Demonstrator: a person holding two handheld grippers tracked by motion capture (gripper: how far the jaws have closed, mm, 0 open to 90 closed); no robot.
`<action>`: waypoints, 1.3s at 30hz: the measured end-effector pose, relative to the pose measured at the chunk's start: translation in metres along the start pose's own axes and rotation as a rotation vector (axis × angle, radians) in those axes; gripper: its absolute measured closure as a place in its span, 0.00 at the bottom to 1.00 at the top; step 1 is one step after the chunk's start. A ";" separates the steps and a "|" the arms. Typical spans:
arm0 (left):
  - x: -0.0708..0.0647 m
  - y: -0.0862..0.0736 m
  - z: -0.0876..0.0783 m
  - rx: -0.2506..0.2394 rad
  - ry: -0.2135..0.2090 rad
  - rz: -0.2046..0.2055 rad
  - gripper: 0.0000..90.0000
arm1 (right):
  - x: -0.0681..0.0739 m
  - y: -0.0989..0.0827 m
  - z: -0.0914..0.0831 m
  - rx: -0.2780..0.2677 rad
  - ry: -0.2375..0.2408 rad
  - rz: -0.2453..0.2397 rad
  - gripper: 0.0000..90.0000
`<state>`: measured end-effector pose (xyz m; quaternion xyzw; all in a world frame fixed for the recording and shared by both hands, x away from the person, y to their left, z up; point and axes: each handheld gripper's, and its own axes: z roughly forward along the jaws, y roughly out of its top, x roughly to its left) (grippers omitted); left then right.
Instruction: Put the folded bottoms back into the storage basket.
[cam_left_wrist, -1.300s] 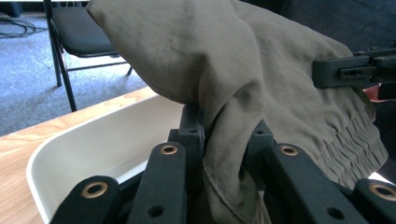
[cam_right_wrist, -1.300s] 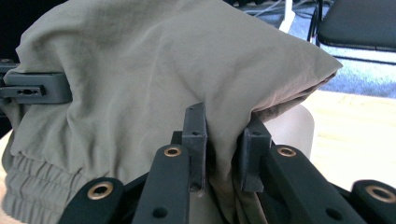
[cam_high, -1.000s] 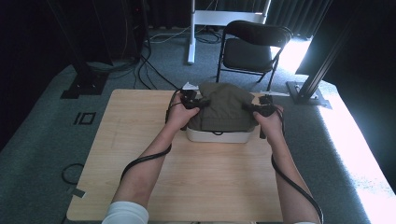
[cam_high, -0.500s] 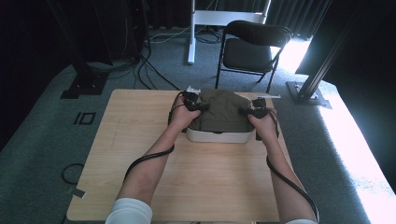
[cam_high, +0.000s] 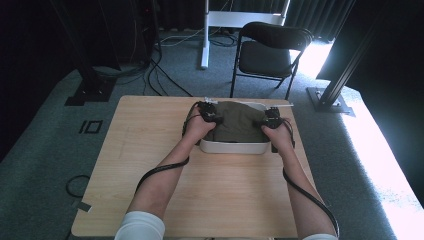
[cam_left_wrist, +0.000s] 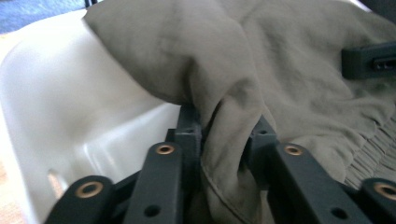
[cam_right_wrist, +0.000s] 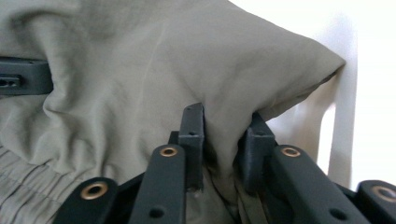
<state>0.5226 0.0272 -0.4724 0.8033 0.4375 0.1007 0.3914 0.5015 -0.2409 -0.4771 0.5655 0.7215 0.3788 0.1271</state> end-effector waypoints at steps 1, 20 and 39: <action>0.000 0.000 0.001 0.011 -0.004 0.006 0.80 | 0.000 0.000 0.000 0.000 0.000 0.000 0.81; -0.005 0.001 -0.021 -0.082 -0.036 -0.003 0.33 | 0.004 0.015 -0.024 -0.157 0.000 -0.042 0.26; -0.005 -0.011 -0.054 -0.191 0.002 -0.001 0.22 | 0.021 0.002 -0.046 -0.219 0.066 -0.137 0.19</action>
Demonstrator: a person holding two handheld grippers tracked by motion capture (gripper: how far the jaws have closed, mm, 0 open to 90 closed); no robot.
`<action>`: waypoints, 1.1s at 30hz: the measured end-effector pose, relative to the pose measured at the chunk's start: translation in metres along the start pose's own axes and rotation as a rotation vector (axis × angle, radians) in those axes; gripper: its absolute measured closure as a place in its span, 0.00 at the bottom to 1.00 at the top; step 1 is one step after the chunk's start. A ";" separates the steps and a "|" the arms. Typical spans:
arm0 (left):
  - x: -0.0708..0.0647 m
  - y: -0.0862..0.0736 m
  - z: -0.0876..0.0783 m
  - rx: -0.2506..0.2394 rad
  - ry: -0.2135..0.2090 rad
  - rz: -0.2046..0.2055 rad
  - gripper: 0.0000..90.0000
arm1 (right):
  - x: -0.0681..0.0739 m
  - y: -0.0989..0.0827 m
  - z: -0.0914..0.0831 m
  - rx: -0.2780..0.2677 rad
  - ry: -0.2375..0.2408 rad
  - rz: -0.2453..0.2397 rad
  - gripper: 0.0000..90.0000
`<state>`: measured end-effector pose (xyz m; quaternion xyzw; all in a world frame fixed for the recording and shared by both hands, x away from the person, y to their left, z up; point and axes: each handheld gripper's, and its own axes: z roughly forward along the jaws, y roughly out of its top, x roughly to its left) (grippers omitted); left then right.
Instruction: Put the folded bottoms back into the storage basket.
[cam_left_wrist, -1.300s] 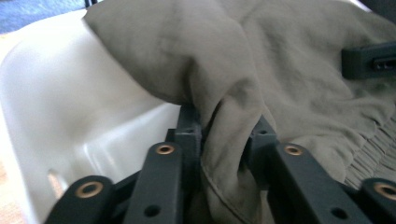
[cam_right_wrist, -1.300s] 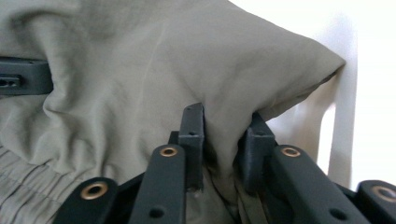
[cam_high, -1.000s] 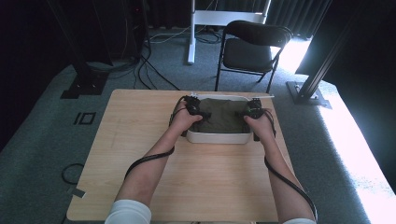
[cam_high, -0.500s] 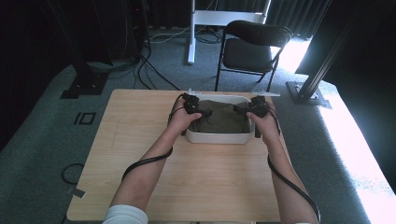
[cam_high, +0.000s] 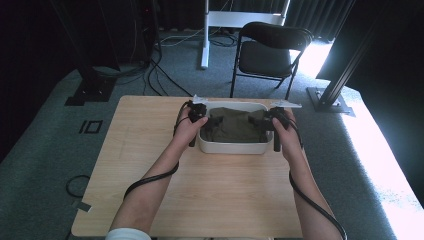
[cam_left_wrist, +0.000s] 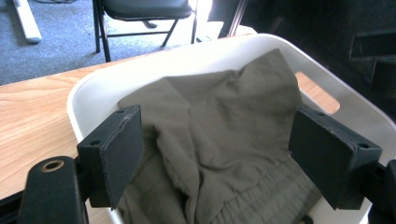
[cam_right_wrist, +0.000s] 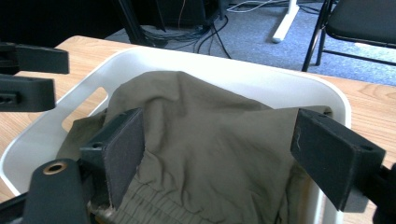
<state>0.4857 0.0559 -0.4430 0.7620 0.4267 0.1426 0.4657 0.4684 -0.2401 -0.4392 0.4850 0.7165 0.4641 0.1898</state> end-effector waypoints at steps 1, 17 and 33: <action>0.000 -0.002 -0.001 -0.001 0.003 0.003 0.22 | 0.000 -0.001 -0.002 -0.004 -0.007 -0.007 0.19; -0.010 -0.032 -0.031 0.017 -0.013 0.087 0.22 | 0.010 -0.023 -0.022 0.002 -0.004 -0.101 0.16; -0.036 -0.060 -0.059 0.005 -0.035 0.181 0.22 | 0.024 -0.058 -0.053 -0.005 0.016 -0.175 0.15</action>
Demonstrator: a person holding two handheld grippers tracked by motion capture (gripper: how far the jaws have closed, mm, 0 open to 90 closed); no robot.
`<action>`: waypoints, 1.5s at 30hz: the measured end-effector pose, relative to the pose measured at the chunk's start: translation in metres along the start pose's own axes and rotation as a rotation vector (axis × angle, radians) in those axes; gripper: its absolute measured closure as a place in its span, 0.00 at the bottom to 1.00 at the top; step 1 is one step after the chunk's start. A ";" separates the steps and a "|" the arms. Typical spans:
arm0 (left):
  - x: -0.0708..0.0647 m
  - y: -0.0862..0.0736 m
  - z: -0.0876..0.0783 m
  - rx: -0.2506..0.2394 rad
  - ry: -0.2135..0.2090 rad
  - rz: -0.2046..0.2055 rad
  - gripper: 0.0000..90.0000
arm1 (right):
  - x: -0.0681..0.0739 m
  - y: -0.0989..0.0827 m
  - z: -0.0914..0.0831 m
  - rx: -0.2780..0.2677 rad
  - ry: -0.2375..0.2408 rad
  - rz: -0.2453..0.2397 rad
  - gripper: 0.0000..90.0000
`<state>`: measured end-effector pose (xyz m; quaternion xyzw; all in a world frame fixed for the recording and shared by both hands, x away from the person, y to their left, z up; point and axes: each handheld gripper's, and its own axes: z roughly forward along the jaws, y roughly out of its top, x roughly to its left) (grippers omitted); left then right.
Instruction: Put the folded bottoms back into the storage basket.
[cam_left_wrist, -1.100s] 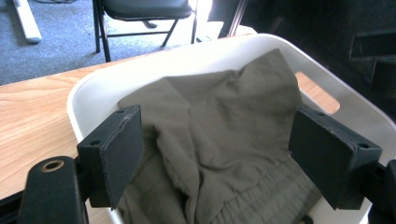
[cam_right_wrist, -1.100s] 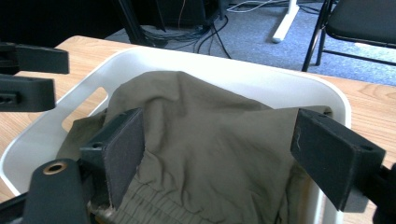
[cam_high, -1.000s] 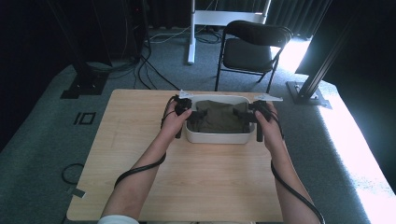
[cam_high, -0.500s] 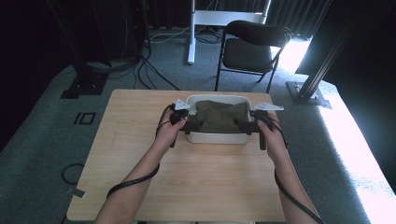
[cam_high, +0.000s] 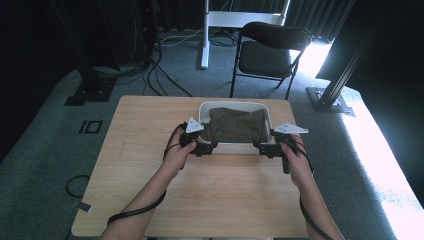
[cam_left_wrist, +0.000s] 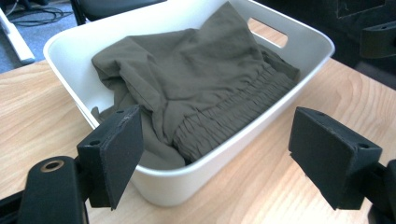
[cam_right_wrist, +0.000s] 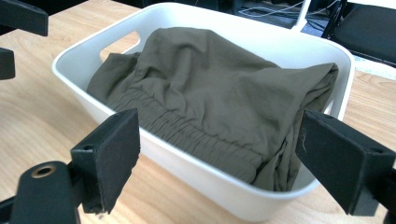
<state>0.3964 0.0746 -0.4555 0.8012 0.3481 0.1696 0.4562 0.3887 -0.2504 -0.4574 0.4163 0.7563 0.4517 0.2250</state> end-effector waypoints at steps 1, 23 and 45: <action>-0.002 -0.002 -0.001 -0.004 -0.006 -0.001 0.22 | 0.001 -0.002 -0.002 0.000 0.002 0.000 0.15; -0.015 -0.055 -0.007 0.054 0.007 0.017 0.22 | -0.003 -0.065 -0.025 0.019 -0.014 0.034 0.15; 0.003 -0.112 -0.026 0.152 0.122 -0.071 0.20 | -0.014 -0.129 -0.036 0.158 -0.149 0.111 0.15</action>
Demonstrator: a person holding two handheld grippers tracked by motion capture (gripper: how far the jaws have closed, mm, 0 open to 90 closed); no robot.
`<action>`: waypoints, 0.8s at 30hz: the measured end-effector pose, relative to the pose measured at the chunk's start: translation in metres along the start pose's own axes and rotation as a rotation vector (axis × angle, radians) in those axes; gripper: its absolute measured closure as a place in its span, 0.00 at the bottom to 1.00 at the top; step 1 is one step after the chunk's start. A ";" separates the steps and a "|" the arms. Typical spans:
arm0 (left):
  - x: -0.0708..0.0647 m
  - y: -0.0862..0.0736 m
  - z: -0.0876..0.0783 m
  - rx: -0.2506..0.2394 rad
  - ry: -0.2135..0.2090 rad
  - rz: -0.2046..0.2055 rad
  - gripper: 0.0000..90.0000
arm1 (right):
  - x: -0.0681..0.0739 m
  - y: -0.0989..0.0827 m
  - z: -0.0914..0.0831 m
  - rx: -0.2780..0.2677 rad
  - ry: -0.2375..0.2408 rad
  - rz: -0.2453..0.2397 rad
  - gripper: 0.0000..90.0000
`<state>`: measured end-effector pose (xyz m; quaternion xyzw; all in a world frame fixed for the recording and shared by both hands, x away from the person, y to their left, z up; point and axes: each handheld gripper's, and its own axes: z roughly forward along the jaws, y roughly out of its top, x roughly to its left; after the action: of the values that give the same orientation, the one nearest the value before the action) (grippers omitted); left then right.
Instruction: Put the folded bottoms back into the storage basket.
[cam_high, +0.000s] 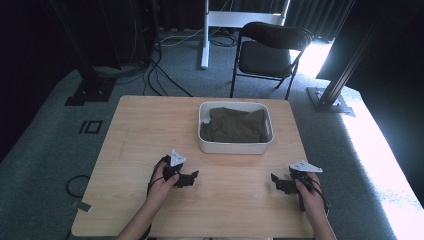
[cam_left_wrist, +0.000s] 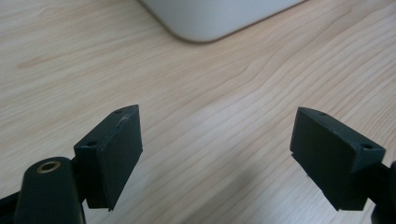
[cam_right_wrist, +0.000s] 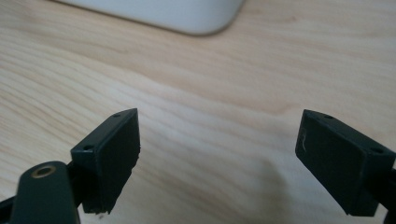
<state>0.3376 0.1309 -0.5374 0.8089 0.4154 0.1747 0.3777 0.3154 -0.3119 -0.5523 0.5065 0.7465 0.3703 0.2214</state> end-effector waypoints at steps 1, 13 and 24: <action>0.001 -0.002 -0.001 0.001 0.005 -0.001 0.20 | -0.001 -0.002 -0.001 0.004 -0.008 0.007 0.15; 0.019 -0.026 -0.018 0.039 0.134 -0.058 0.20 | -0.005 -0.016 -0.006 0.040 -0.081 0.041 0.14; 0.032 -0.041 -0.025 0.077 0.235 -0.145 0.18 | -0.005 -0.016 -0.004 0.066 -0.116 0.060 0.13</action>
<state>0.3198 0.1831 -0.5529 0.7644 0.5207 0.2245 0.3067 0.3050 -0.3210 -0.5623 0.5561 0.7289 0.3220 0.2363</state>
